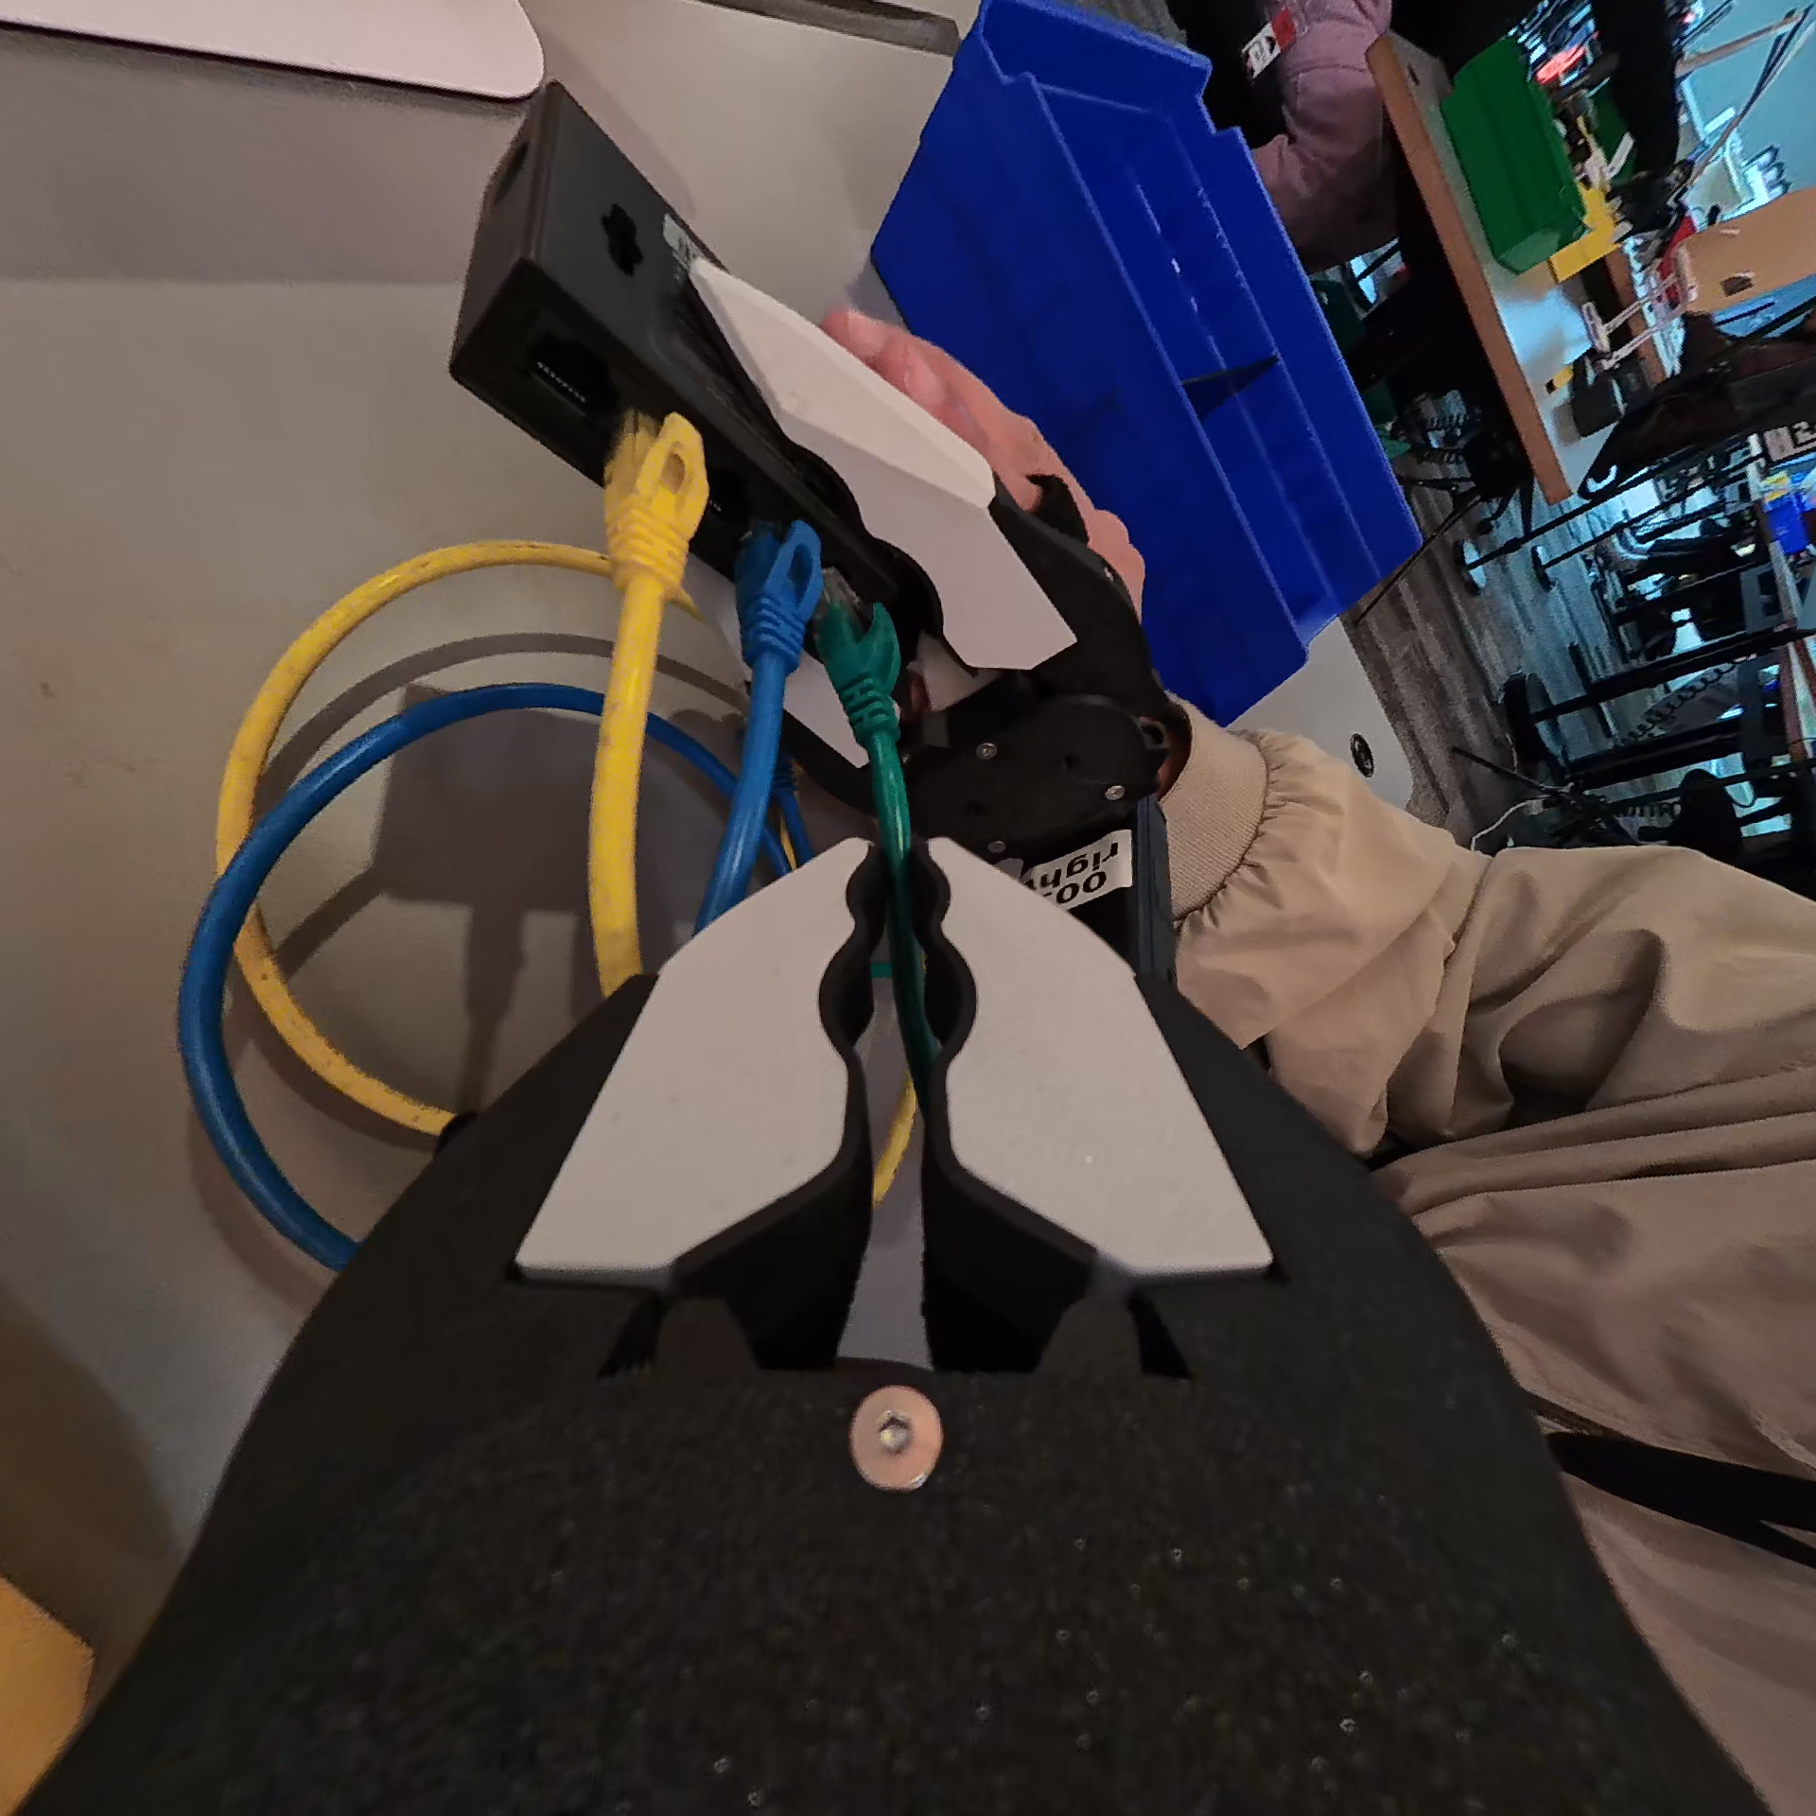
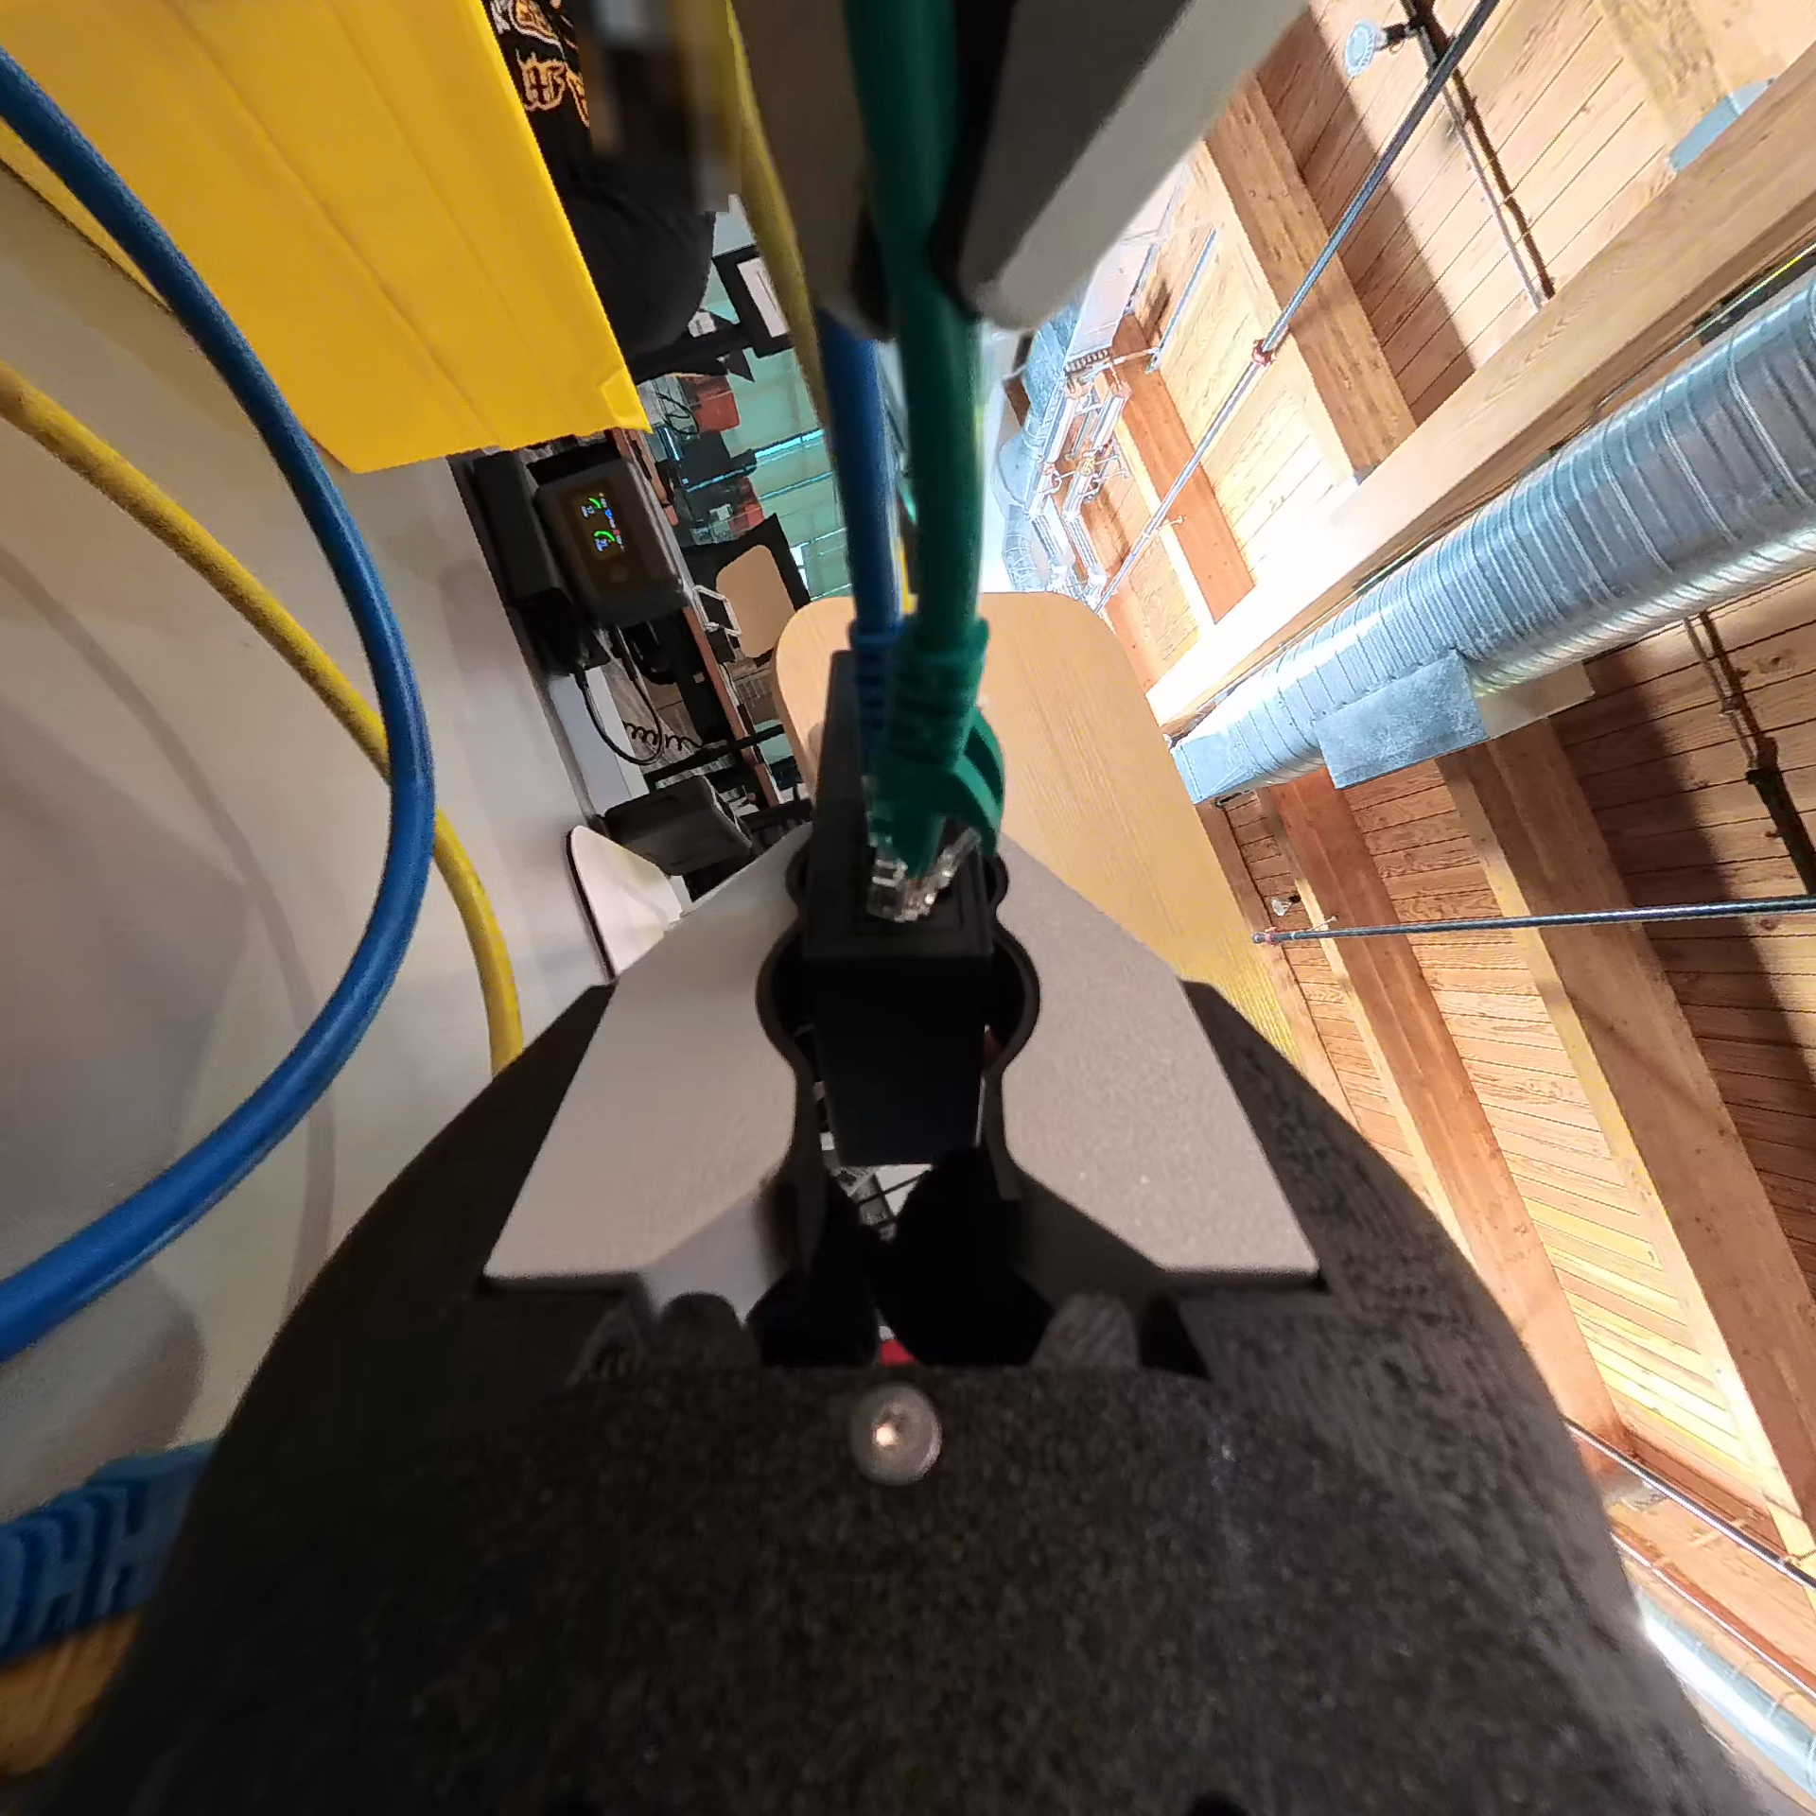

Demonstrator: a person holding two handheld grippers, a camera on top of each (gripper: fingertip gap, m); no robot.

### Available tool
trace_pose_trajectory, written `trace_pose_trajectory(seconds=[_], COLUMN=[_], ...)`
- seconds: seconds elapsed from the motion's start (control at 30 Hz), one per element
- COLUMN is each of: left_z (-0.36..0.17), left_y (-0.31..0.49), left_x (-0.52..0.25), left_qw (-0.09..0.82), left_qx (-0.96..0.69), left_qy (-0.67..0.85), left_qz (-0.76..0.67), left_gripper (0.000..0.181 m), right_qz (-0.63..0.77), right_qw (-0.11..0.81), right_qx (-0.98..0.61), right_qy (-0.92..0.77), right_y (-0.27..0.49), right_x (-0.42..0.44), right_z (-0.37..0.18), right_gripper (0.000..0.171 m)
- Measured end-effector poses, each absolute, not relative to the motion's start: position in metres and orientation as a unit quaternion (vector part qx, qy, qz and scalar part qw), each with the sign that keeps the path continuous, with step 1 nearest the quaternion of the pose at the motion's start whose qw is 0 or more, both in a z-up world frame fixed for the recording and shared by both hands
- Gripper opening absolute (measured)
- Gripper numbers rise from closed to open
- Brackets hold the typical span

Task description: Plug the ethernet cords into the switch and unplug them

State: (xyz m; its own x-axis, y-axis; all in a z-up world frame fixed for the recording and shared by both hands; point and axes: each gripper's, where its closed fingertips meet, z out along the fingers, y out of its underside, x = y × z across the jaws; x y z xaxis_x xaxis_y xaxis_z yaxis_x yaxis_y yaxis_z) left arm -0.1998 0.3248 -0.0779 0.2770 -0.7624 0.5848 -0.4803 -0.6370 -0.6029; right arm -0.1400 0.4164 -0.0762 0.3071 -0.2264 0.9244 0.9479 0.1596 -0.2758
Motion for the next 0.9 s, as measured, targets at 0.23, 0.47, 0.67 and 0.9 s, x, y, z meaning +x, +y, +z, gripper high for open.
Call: trace_pose_trajectory(seconds=[0.23, 0.47, 0.67, 0.9], left_z=[-0.075, -0.089, -0.099, -0.102], left_y=[0.327, 0.342, 0.352, 0.328], left_x=[-0.200, -0.204, -0.205, -0.204], left_qw=[0.149, 0.298, 0.435, 0.347], left_qx=[-0.782, -0.766, -0.639, -0.725], left_qy=[0.382, 0.499, 0.635, 0.566], left_qz=[-0.470, -0.275, 0.008, -0.183], left_gripper=[0.004, 0.005, 0.005, 0.004], right_qz=[-0.450, -0.435, -0.384, -0.408], right_qw=[0.655, 0.650, 0.664, 0.653], right_qx=[-0.468, -0.499, -0.529, -0.498], right_qy=[-0.386, -0.373, -0.362, -0.399], right_y=[0.416, 0.419, 0.417, 0.419], right_x=[-0.140, -0.134, -0.136, -0.143], right_z=[-0.077, -0.080, -0.081, -0.088], right_gripper=[0.026, 0.025, 0.026, 0.026])
